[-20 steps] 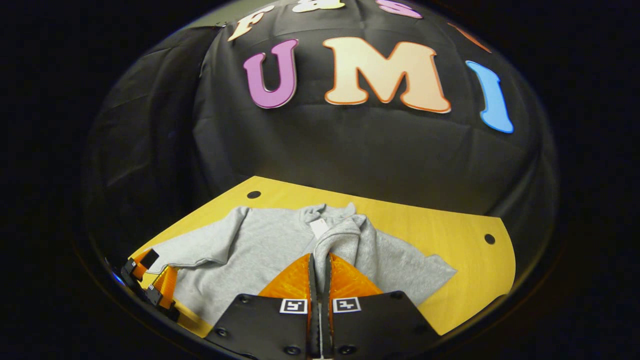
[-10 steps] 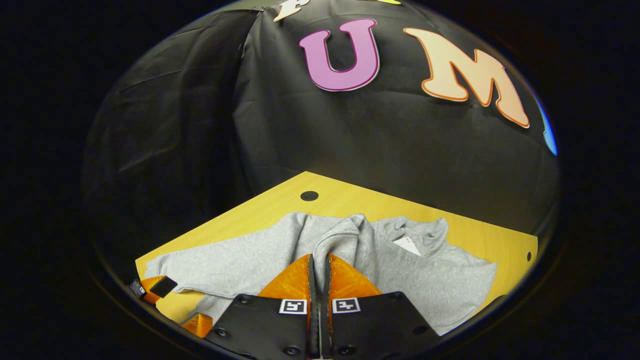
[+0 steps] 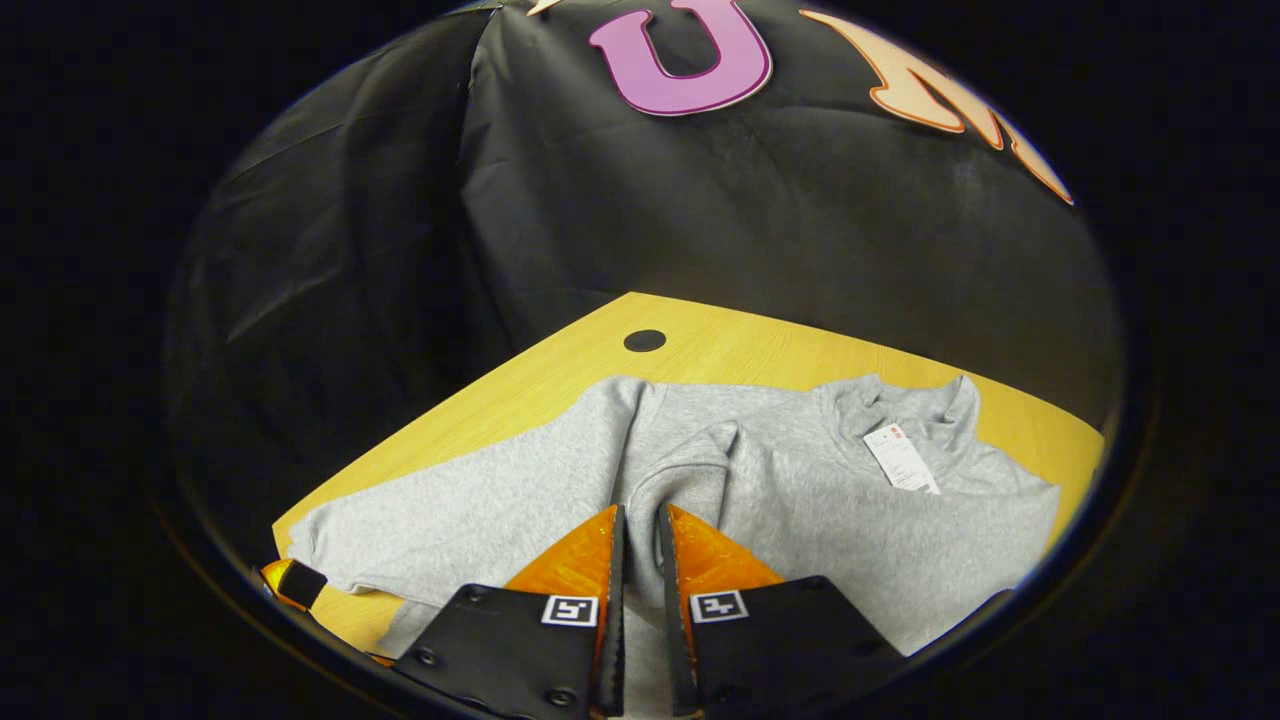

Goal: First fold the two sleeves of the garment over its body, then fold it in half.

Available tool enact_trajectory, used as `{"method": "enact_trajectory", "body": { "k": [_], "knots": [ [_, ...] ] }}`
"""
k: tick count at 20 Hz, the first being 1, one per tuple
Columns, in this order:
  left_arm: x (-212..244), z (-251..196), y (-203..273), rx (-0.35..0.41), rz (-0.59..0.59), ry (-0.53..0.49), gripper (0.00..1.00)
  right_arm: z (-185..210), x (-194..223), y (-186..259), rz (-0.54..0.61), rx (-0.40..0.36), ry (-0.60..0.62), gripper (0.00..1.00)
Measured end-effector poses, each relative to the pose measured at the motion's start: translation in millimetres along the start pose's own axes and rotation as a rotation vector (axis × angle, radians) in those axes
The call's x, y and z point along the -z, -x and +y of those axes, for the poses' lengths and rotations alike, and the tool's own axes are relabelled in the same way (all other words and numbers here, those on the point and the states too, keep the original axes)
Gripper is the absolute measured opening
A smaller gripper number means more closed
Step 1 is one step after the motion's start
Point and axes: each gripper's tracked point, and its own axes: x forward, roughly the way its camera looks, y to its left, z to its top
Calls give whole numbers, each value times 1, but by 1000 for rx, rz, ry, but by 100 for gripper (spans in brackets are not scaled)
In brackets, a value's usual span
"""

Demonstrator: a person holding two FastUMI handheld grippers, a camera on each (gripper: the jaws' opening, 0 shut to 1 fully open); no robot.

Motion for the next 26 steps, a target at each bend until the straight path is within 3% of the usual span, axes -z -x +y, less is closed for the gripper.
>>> {"method": "enact_trajectory", "body": {
  "k": [2,5,6,11,17,26],
  "knots": [
    [0,0,-1,0,0,0,94,17,-6,3,-16,-65,-32,26],
    [0,0,-1,1,0,0,94,21,-13,9,-39,-70,-11,85],
    [0,0,-2,2,0,0,94,20,-14,11,-46,-61,7,97],
    [0,0,-2,2,-1,1,94,0,-28,40,-99,-34,-16,98],
    [-1,0,-2,2,0,0,93,-52,-23,118,-188,39,-46,98],
    [0,0,-4,18,2,-6,93,-136,44,269,-385,212,-125,98]
  ]
}}
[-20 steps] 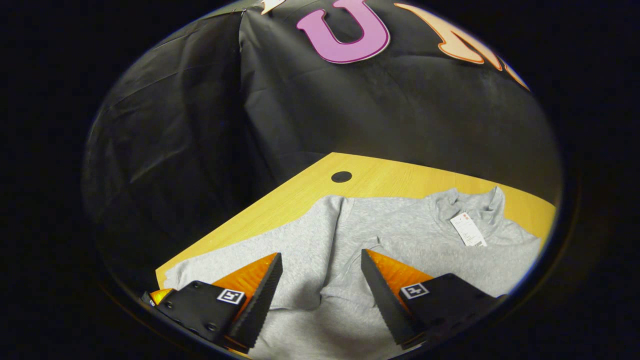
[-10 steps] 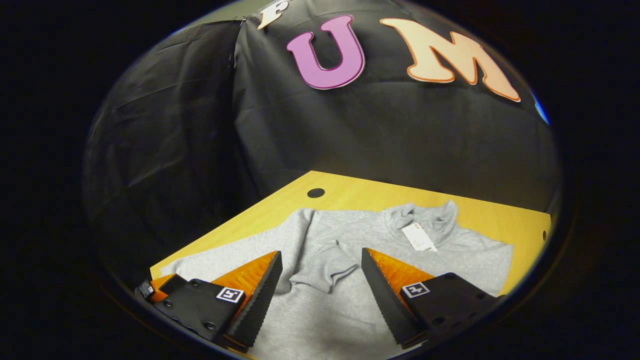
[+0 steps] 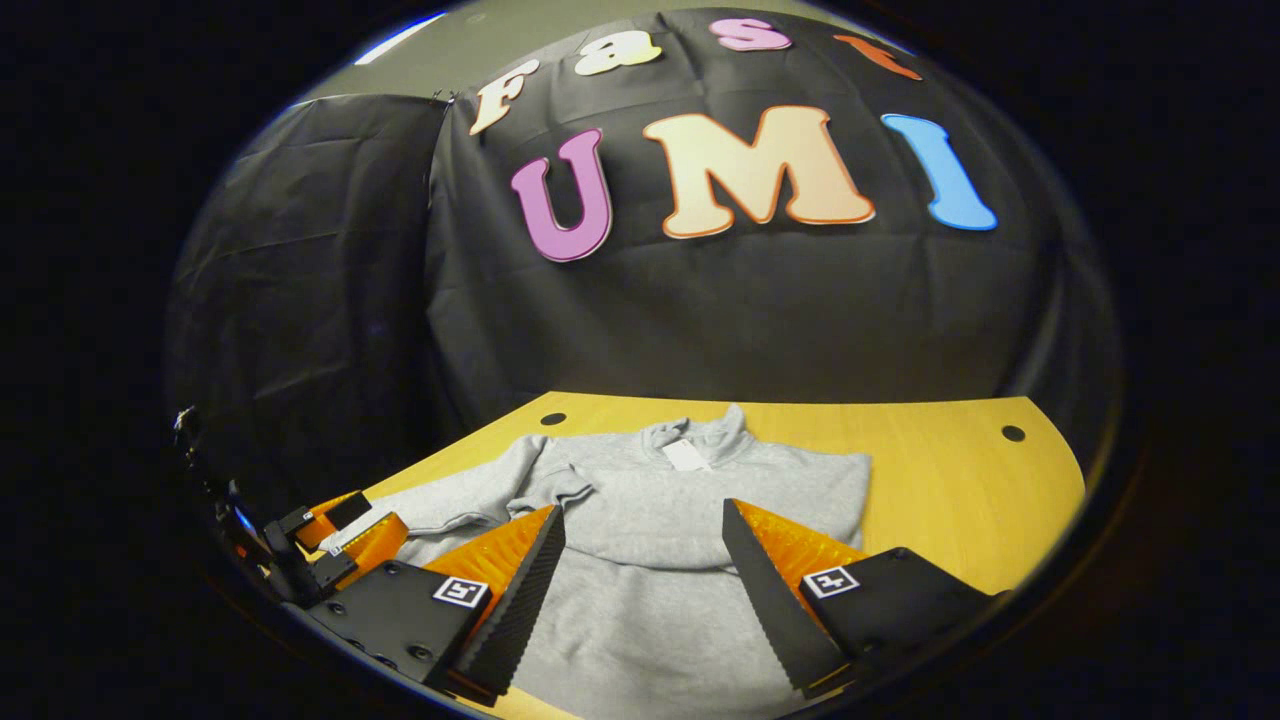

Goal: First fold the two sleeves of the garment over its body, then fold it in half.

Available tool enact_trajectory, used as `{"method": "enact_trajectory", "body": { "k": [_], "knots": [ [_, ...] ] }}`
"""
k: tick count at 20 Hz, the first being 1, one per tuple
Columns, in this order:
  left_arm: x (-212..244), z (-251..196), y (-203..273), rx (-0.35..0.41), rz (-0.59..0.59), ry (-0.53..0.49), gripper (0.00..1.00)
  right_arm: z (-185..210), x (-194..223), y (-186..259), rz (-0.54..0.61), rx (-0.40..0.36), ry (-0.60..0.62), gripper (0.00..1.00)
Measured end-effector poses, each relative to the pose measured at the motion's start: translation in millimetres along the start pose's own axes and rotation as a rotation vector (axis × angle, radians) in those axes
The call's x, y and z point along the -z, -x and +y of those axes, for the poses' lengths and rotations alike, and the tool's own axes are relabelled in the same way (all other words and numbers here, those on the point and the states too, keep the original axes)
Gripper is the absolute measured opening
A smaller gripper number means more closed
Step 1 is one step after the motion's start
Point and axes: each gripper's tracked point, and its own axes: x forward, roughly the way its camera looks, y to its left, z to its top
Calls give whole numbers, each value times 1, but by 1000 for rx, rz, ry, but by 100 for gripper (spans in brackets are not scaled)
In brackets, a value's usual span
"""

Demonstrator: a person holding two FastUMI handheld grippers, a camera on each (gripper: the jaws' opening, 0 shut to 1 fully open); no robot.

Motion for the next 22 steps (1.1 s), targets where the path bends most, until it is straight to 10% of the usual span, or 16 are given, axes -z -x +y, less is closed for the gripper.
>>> {"method": "enact_trajectory", "body": {
  "k": [22],
  "knots": [
    [70,196,75,-188,542,-104,98,-77,45,79,-121,149,-22,98]
  ]
}}
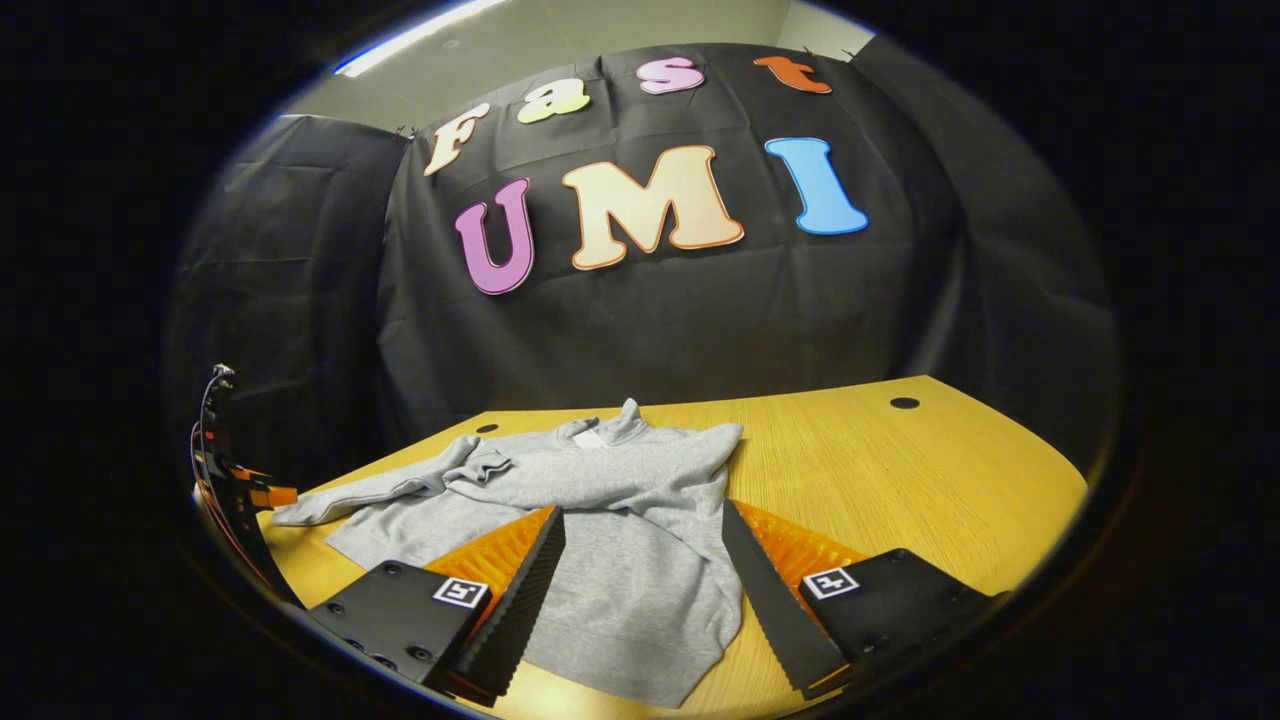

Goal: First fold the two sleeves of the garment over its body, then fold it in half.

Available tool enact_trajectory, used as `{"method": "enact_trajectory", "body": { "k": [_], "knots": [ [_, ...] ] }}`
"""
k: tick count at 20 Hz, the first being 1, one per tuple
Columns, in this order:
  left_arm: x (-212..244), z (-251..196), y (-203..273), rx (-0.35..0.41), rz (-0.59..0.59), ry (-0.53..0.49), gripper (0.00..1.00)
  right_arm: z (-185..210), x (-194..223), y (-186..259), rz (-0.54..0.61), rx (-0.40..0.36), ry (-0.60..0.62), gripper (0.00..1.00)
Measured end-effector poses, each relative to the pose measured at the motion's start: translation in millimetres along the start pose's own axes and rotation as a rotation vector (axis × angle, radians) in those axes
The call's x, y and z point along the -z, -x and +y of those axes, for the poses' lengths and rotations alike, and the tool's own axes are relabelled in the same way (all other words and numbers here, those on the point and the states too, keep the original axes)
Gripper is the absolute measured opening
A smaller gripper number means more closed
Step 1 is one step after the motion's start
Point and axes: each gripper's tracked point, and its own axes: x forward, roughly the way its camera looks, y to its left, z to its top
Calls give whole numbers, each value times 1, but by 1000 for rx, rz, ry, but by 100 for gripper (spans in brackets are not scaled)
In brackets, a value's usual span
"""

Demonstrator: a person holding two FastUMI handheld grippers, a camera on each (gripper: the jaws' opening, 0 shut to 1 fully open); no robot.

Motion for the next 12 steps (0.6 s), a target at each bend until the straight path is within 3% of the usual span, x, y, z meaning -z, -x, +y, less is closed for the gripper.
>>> {"method": "enact_trajectory", "body": {
  "k": [2,5,9,12],
  "knots": [
    [6,2,-3,-1,13,14,100,-6,-1,2,-3,14,2,98],
    [17,-1,-7,8,42,34,93,-9,-3,2,-8,23,2,98],
    [26,-2,-11,8,76,52,96,-6,-1,2,-2,13,-8,98],
    [28,-1,-10,10,83,49,91,-4,5,0,11,6,-5,98]
  ]
}}
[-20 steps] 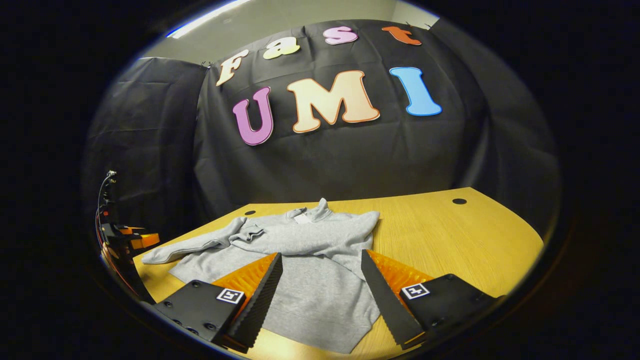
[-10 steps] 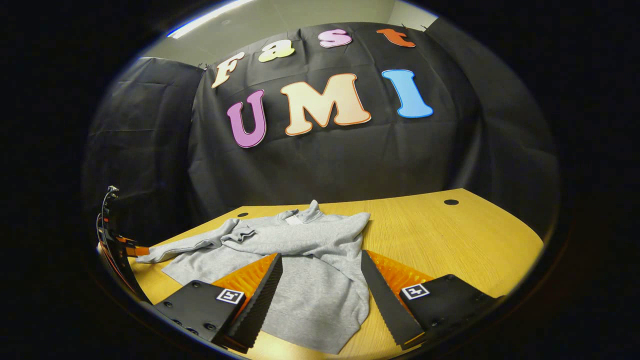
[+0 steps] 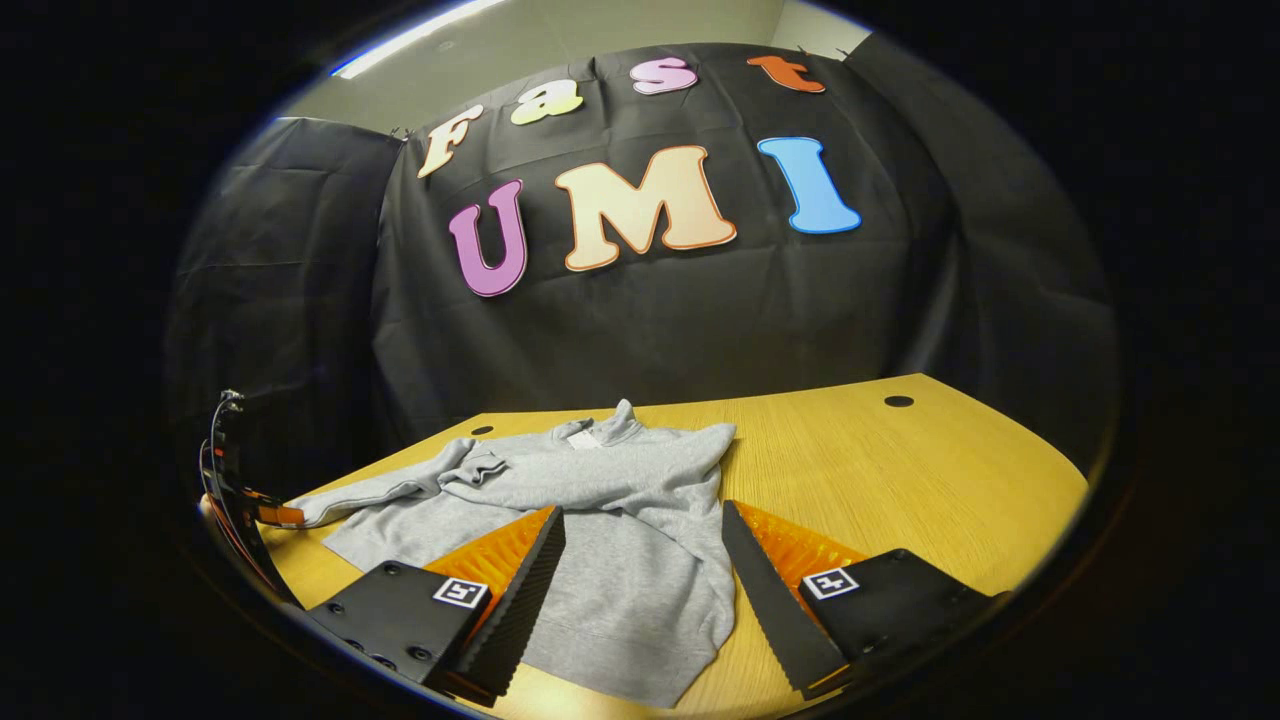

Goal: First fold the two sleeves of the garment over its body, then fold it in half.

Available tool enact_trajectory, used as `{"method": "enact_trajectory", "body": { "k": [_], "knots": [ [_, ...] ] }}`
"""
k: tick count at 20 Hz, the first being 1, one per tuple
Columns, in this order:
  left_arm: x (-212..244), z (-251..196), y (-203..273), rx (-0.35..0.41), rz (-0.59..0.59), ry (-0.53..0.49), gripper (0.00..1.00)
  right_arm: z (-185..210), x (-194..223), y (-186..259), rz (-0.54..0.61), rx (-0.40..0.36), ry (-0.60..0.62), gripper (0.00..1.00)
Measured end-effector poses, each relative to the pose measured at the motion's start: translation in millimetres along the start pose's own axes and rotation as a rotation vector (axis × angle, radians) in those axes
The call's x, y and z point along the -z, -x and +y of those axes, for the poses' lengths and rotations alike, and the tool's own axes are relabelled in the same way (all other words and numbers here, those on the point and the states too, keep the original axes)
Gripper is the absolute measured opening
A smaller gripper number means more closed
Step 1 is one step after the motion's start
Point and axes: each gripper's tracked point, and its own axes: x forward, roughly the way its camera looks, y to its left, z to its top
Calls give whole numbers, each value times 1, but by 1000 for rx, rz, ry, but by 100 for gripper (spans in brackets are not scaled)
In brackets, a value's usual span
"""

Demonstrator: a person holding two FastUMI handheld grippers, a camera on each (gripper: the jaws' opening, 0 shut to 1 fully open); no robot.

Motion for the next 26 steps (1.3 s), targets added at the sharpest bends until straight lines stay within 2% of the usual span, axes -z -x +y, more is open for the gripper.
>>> {"method": "enact_trajectory", "body": {
  "k": [1,2,3,5,6,10,12,13,14,16,18,20,21,23,24,25,26],
  "knots": [
    [-1,-1,0,2,-2,-1,91,1,1,0,4,-2,2,98],
    [0,-2,-1,7,0,0,84,3,2,-1,11,-5,1,98],
    [1,-4,-3,22,0,13,91,4,3,-2,17,-9,-1,98],
    [3,-5,-4,41,11,50,87,2,5,-2,25,-10,-4,98],
    [4,-6,-5,49,19,76,92,2,6,-2,28,-11,-9,98],
    [5,-8,-6,62,23,84,89,3,4,-1,27,-24,-35,98],
    [4,-12,-6,73,21,84,84,0,4,0,26,-17,-37,98],
    [5,-13,-6,70,24,82,76,-1,4,-1,27,-9,-35,94],
    [5,-14,-5,70,26,85,74,-2,4,-1,26,-2,-32,98],
    [5,-15,-5,57,25,94,67,-3,6,-1,30,3,-29,98],
    [4,-22,-4,80,18,82,65,-4,8,-3,32,8,-22,98],
    [3,-25,-4,88,15,72,46,-5,11,-3,42,7,-14,98],
    [4,-26,-5,87,17,62,34,-5,12,-2,46,6,-12,98],
    [3,-26,-4,77,22,49,18,-3,13,-2,56,-2,-11,98],
    [1,-26,-4,70,19,53,17,-3,15,-2,61,-3,-12,98],
    [1,-27,-5,68,13,56,9,-3,16,-2,64,-3,-12,98],
    [-2,-28,-5,68,6,59,7,-4,17,-1,65,-3,-13,98]
  ]
}}
